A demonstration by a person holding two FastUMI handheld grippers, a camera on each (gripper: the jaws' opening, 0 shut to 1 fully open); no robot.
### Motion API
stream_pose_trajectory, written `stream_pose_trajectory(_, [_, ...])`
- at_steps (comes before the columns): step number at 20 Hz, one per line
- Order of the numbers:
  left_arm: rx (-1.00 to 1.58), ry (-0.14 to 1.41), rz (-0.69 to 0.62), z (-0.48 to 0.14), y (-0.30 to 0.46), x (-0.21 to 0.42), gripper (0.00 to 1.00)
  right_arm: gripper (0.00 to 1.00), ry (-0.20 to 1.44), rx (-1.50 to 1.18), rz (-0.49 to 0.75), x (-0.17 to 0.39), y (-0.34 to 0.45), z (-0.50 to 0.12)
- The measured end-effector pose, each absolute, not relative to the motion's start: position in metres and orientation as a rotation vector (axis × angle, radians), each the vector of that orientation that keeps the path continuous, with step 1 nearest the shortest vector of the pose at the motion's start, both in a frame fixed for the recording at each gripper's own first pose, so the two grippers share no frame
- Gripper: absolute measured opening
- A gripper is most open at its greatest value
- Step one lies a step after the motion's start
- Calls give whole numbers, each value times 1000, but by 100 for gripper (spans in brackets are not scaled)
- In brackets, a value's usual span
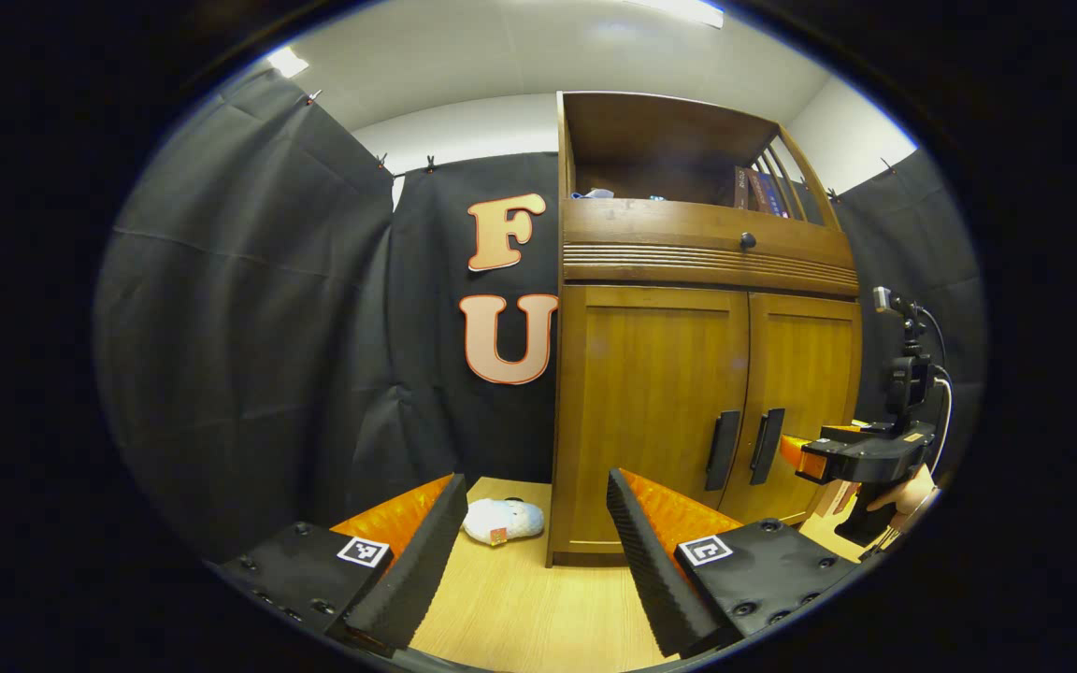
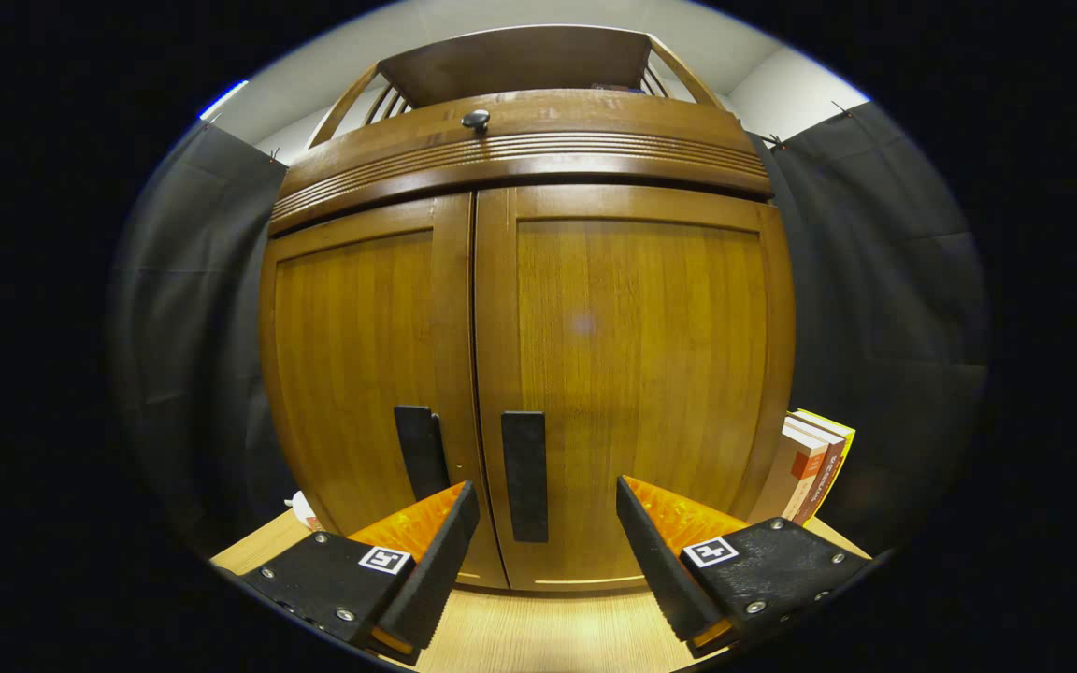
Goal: Open the right door of the double-door shoe cabinet with the right hand, and open the left door with the left hand.
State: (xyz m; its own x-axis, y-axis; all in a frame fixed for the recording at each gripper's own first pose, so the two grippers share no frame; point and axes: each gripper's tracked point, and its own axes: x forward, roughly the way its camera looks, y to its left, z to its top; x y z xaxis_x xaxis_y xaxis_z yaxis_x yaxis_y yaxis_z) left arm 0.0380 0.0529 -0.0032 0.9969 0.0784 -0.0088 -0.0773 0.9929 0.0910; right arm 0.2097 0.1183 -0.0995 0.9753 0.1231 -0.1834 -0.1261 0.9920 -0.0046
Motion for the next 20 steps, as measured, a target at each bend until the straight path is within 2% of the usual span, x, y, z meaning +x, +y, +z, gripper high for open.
stream_pose_trajectory(1, [94,13,86,-4,57,40,93,95,189,-21,125,218,120,-104])
stream_pose_trajectory(2, [97,15,93,-5,61,41,93,85,197,-24,129,223,122,-109])
stream_pose_trajectory(8, [83,37,134,-12,81,46,93,73,241,-5,130,257,135,-133])
stream_pose_trajectory(9, [84,41,140,-15,84,43,97,71,247,10,125,262,137,-134])
stream_pose_trajectory(11, [83,44,151,-15,89,40,93,62,246,23,116,267,138,-134])
stream_pose_trajectory(12, [82,47,155,-16,91,39,100,53,245,24,109,269,137,-135])
stream_pose_trajectory(13, [82,48,158,-15,92,38,93,48,250,40,119,269,139,-136])
stream_pose_trajectory(14, [81,49,160,-15,93,36,96,34,253,53,118,270,140,-137])
stream_pose_trajectory(15, [79,49,161,-15,93,34,96,36,256,54,119,270,140,-138])
stream_pose_trajectory(20, [79,32,156,-9,93,23,96,28,253,50,137,243,134,-134])
